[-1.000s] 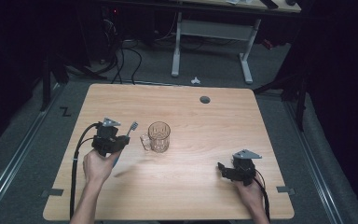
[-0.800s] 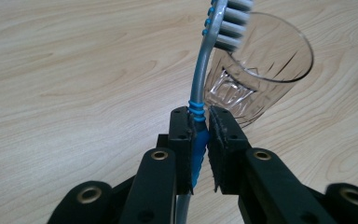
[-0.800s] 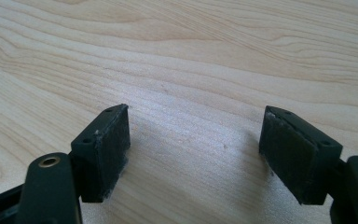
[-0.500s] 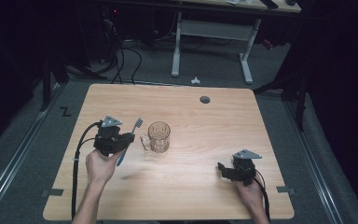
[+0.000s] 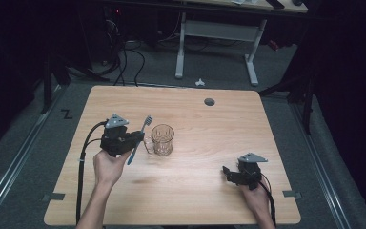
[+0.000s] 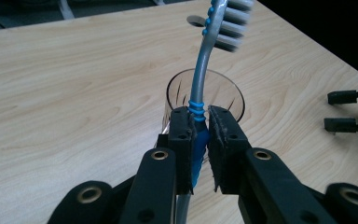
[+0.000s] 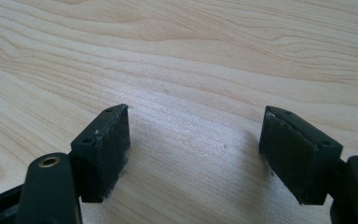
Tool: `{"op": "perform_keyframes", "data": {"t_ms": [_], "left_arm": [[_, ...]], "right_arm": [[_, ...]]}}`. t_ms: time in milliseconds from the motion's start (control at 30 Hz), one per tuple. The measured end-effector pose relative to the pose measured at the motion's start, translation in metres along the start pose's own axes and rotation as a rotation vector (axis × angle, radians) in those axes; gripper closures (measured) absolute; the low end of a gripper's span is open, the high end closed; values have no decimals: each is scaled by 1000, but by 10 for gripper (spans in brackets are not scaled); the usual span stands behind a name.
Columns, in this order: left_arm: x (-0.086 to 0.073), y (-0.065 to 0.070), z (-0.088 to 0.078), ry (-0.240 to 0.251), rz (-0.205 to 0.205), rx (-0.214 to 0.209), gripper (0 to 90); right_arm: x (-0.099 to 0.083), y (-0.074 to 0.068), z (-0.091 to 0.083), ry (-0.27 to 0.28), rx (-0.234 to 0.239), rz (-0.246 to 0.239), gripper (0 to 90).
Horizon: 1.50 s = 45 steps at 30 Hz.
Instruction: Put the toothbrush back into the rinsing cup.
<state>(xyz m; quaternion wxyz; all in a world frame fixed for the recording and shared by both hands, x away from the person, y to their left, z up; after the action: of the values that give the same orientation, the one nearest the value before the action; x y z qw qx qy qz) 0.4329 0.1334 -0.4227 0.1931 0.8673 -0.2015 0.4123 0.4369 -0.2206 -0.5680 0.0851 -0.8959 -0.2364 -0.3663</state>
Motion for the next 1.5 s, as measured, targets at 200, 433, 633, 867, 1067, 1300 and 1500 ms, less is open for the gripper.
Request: {"op": "perform_keyframes", "data": {"t_ms": [200, 433, 633, 867, 1067, 1300, 1500], "left_arm": [[8, 3, 5, 20, 2, -5, 800], [13, 1, 9, 33, 5, 12, 800], [17, -2, 10, 60, -13, 1, 800], [24, -3, 13, 68, -10, -4, 801], [33, -4, 14, 88, -17, -8, 800], [42, -3, 19, 103, -16, -12, 801], [49, -2, 24, 125, -11, -16, 800]], "right_arm": [[0, 0, 0, 0, 0, 0, 247], [0, 0, 0, 0, 0, 0, 247], [0, 0, 0, 0, 0, 0, 247], [0, 0, 0, 0, 0, 0, 247], [0, 0, 0, 1, 0, 0, 247], [0, 0, 0, 1, 0, 0, 247], [0, 0, 0, 1, 0, -1, 247]]}}
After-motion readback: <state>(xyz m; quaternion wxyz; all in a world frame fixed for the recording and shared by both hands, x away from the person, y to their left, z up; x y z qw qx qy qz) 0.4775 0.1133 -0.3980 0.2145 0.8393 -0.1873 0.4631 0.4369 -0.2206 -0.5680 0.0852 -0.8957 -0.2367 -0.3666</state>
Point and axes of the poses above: each handheld gripper's, and its own axes: z roughly forward along the jaws, x roughly out of its top, y roughly to its right, the point moved 9 cm from there along z, roughly forward along the jaws, and after that the axes turned 2 degrees about -y, right-handed, at the moved point
